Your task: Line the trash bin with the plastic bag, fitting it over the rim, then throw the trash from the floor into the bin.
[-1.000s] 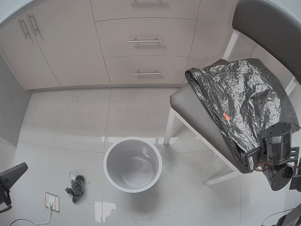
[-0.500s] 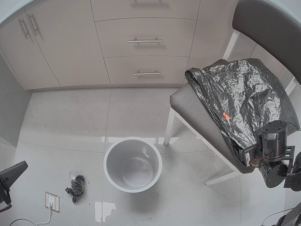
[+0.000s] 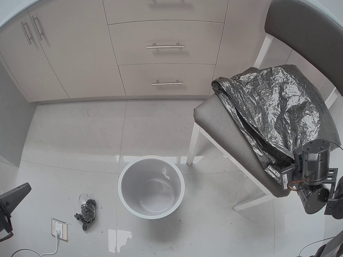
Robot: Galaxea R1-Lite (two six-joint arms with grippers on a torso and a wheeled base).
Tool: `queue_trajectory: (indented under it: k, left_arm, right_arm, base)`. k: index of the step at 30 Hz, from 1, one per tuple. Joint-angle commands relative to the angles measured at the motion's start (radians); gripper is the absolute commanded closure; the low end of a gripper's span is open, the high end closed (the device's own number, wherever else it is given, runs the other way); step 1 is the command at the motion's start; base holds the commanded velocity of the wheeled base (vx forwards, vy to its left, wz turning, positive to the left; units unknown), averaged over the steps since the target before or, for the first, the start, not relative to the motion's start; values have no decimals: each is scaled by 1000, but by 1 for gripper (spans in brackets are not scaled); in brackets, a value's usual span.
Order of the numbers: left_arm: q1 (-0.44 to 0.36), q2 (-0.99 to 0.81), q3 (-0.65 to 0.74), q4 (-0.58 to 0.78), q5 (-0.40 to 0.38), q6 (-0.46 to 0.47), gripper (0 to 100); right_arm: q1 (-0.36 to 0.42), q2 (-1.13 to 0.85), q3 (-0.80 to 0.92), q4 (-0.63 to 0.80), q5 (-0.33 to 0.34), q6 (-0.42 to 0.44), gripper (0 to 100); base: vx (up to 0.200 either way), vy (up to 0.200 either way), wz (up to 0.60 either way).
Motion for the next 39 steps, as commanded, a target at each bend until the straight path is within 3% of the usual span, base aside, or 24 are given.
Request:
queue_trajectory:
  k: [1, 4, 9, 10, 15, 16, 17, 21, 24, 28, 33, 36, 39]
  left_arm:
    - [0, -1, 1, -1, 0, -1, 100]
    - [0, -1, 1, -1, 0, 1, 100]
    - [-2, 9, -8, -3, -3, 4, 100]
    - [-3, 12, -10, -7, -4, 6, 100]
    - [-15, 36, -8, -27, -4, 4, 100]
    - [-34, 56, -10, -41, -3, 1, 100]
    - [-34, 56, -10, -41, -3, 1, 100]
    - [-43, 65, -7, -59, -4, 1, 100]
    - [-68, 84, -15, -61, -3, -4, 100]
    - [-75, 84, -15, -59, -3, -17, 100]
    - [-89, 84, -16, -61, -3, -22, 100]
    - [-104, 84, -15, -59, -3, -22, 100]
    - [-134, 94, -13, -59, -3, -22, 100]
  right_arm:
    - [-33, 9, 4, -63, 2, 0, 100]
    - [-54, 32, -2, -129, 4, 12, 100]
    - [-107, 122, -19, -290, 8, 118, 100]
    - [-117, 156, -28, -355, 23, 175, 100]
    - [-150, 177, -53, -381, 77, 242, 100]
    - [-173, 174, -85, -376, 143, 307, 100]
    - [-173, 174, -85, -376, 143, 307, 100]
    - [-206, 168, -122, -363, 275, 382, 100]
    - [-235, 154, -179, -274, 359, 451, 100]
    - [-278, 58, -291, 3, 570, 554, 100]
    - [-361, -31, -468, 389, 925, 681, 100]
    - [-392, -47, -561, 503, 1044, 727, 100]
    - [-389, -40, -607, 542, 1079, 730, 100]
  base:
    - [0, 0, 0]
    - [0, 0, 0]
    - [0, 0, 0]
    - [0, 0, 0]
    - [0, 0, 0]
    - [0, 0, 0]
    - [0, 0, 0]
    - [0, 0, 0]
    - [0, 0, 0]
    - [0, 0, 0]
    - [0, 0, 0]
    - [0, 0, 0]
    - [0, 0, 0]
